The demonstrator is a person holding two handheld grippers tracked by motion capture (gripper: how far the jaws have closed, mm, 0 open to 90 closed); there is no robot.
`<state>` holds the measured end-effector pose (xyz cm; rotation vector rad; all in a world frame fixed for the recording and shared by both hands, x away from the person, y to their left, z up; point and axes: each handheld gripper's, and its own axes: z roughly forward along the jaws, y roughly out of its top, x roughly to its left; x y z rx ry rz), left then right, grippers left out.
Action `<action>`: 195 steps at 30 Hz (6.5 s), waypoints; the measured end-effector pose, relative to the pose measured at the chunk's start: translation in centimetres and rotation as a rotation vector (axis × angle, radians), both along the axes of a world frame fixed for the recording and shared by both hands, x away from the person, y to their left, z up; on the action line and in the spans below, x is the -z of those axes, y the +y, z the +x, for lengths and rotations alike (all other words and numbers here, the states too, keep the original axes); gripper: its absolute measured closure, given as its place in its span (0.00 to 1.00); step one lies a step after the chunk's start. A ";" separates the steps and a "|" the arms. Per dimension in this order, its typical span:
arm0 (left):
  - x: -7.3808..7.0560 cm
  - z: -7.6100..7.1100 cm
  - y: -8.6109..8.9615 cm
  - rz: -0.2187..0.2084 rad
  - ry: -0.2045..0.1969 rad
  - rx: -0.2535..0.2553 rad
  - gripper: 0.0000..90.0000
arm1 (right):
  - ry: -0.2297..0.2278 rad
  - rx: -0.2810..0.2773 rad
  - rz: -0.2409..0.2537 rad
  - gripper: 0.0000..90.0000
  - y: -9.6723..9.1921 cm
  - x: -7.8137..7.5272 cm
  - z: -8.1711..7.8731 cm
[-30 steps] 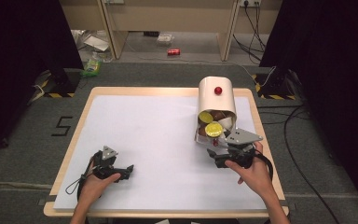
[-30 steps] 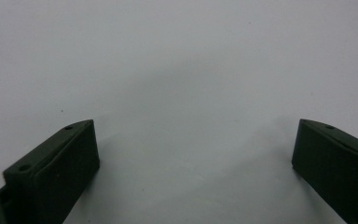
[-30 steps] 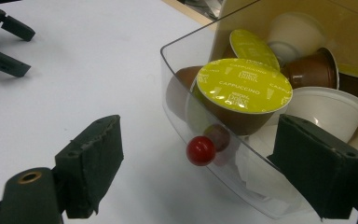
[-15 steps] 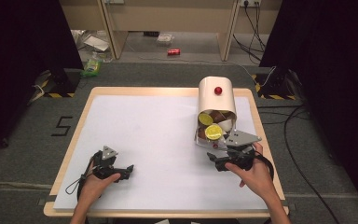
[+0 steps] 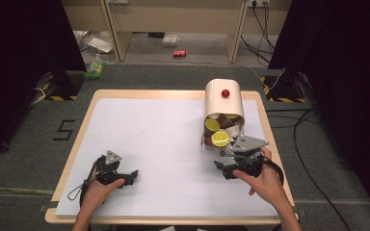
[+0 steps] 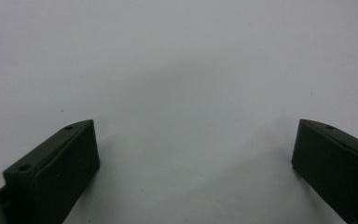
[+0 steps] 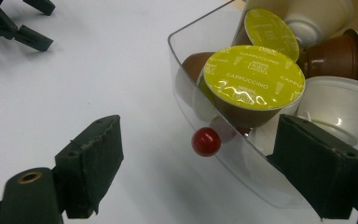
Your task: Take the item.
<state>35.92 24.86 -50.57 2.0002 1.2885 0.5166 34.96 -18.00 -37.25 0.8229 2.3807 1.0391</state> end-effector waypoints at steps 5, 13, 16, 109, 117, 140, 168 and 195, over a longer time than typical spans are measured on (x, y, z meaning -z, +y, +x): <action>0.0 0.0 0.0 0.000 0.000 0.000 0.00 | 0.004 -0.003 0.003 0.19 -0.1 0.1 -0.2; 0.0 0.0 0.0 0.000 0.000 0.000 0.00 | 0.019 -0.012 0.019 0.19 -0.3 0.1 -0.3; 0.0 0.0 0.0 0.000 0.000 0.000 0.00 | 0.025 -0.014 0.034 0.21 -0.5 0.0 -0.3; 0.0 0.0 0.0 0.000 0.001 0.000 0.00 | -0.089 0.121 0.075 0.47 0.4 -0.9 3.8; 0.0 0.0 0.0 0.000 0.001 0.000 0.00 | -0.087 0.119 0.087 0.47 0.1 -1.0 3.7; 0.0 0.0 0.0 0.000 0.001 -0.001 0.00 | -0.108 0.138 0.149 0.47 -2.2 -2.5 2.6; 0.0 0.0 0.0 -0.001 0.001 0.000 0.00 | -0.129 0.228 0.195 0.47 -6.9 -3.3 1.3; 0.0 0.0 0.0 0.001 0.000 0.000 0.00 | -0.072 0.335 0.174 0.47 -10.1 0.2 3.3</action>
